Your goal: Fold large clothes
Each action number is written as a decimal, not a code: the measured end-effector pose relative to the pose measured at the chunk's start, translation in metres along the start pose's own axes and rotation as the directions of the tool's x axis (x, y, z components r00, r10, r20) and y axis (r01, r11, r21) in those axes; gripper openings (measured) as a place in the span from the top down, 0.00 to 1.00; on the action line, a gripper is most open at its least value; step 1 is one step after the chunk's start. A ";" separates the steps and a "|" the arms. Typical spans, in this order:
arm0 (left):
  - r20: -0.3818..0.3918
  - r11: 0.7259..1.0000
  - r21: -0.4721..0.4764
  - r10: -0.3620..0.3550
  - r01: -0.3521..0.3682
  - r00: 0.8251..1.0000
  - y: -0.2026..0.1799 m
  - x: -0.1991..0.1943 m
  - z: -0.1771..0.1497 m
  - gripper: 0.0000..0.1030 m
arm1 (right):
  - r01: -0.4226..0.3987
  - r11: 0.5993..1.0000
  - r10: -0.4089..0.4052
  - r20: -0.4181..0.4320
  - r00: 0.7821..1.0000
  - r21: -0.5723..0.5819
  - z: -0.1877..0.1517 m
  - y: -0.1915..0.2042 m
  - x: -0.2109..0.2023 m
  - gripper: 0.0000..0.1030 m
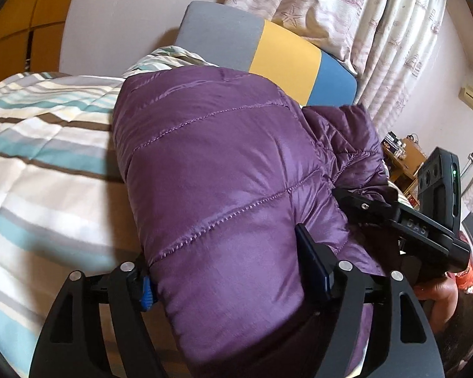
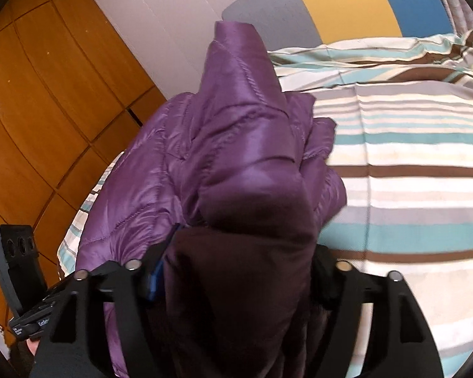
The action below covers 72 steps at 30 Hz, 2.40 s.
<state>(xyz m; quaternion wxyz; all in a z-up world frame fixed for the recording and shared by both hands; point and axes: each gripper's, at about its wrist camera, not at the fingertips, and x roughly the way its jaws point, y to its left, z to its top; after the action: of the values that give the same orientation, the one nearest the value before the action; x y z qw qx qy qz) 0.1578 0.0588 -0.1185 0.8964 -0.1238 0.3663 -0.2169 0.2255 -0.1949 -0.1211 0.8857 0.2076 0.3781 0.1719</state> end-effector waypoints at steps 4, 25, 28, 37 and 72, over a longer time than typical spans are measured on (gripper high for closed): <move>0.036 0.998 -0.061 0.004 -0.002 0.999 -0.004 -0.025 0.000 0.29 | 0.017 0.999 -0.020 0.056 0.998 0.048 -0.014 -0.016 -0.033 0.15; 0.097 0.980 0.032 0.193 -0.197 0.976 -0.033 -0.054 0.043 0.06 | 0.171 0.984 -0.162 0.155 0.975 -0.042 0.016 0.001 -0.077 0.24; 0.085 0.970 -0.024 0.243 -0.242 0.966 -0.042 -0.032 0.083 0.06 | 0.213 0.977 -0.205 0.165 0.965 -0.028 0.055 0.014 -0.063 0.26; -0.047 0.893 0.021 0.450 -0.450 0.892 -0.020 0.074 0.109 0.06 | 0.261 0.959 -0.272 0.107 0.956 0.107 0.097 0.033 0.012 0.35; -0.054 0.878 0.019 0.479 -0.479 0.876 -0.006 0.112 0.085 0.03 | 0.349 0.934 -0.347 -0.040 0.937 0.074 0.059 -0.033 0.088 0.36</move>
<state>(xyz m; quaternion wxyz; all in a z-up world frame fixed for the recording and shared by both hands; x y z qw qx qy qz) 0.2874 0.0051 -0.1243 0.9116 -0.0209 0.4104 0.0072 0.3320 -0.1965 -0.1526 0.8881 0.1703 0.4269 -0.0001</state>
